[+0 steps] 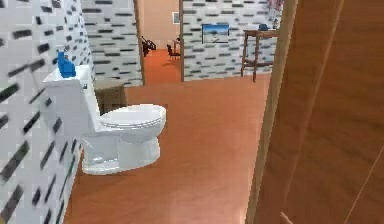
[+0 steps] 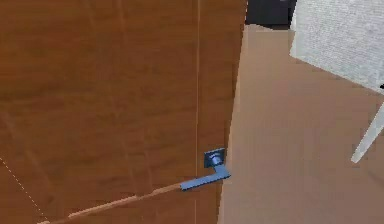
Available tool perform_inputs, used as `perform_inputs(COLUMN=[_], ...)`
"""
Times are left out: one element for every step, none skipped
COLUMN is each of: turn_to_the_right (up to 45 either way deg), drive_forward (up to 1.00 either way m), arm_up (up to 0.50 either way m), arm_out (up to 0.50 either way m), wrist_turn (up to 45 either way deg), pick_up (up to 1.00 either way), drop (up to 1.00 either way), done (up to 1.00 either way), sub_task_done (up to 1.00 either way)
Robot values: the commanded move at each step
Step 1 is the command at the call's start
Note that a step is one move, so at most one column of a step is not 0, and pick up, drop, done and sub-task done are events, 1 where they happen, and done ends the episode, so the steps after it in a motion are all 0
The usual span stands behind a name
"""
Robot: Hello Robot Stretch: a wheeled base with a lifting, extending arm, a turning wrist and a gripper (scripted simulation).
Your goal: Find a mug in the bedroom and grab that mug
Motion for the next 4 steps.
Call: perform_inputs(turn_to_the_right=[0.0, 0.0, 9.0, 0.0], drive_forward=[1.0, 1.0, 0.0, 0.25], arm_up=[0.0, 0.0, 0.0, 0.0], arm_out=[0.0, 0.0, 0.0, 0.0], wrist_turn=[0.0, 0.0, 0.0, 0.0], pick_up=[0.0, 0.0, 0.0, 0.0], drop=[0.0, 0.0, 0.0, 0.0], done=[0.0, 0.0, 0.0, 0.0], sub_task_done=[0.0, 0.0, 0.0, 0.0])
